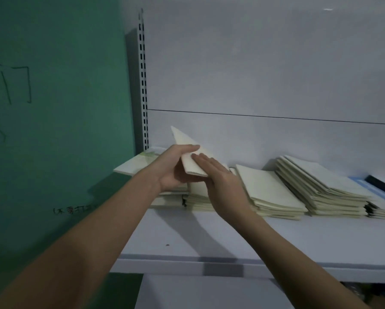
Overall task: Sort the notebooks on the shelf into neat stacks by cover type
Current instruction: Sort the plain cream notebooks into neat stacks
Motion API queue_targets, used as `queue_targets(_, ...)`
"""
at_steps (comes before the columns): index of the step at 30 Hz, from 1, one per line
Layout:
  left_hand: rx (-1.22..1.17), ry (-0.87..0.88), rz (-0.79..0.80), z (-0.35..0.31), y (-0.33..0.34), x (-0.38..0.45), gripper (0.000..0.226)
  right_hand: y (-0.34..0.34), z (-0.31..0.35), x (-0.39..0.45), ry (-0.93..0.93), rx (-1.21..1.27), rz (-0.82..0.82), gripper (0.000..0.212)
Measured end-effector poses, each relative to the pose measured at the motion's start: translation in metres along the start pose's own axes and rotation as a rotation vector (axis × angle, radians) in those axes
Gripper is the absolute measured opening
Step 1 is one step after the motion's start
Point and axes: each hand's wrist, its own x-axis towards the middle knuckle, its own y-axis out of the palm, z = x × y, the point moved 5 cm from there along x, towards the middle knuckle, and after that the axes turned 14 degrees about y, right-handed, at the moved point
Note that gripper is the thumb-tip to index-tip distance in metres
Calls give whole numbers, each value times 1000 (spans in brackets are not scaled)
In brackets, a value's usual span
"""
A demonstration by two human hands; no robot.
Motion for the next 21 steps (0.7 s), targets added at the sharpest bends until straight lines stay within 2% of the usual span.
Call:
queue_targets(2,62,7,-39,0,-11,-3,19,5,6,1,-61,-40,83,57)
queue_targets(4,89,-3,-87,0,-27,-6,19,10,9,0,-68,-31,202,69)
queue_targets(8,119,38,-230,-9,-62,-7,27,18,-12,1,136,-72,354,91)
queue_targets(11,209,72,-256,-18,-83,-9,38,26,-35,1,245,-219,455,97)
queue_targets(14,319,93,-234,-23,-92,-12,52,39,-44,-4,240,-373,565,87)
queue_targets(17,403,110,-181,-25,-94,-12,63,44,-44,-6,171,-474,511,60)
queue_targets(19,399,127,-152,-26,-94,-11,66,44,-48,-5,172,-440,493,52)
queue_targets(21,370,158,-140,-29,-98,-10,67,39,-52,2,273,-249,453,46)
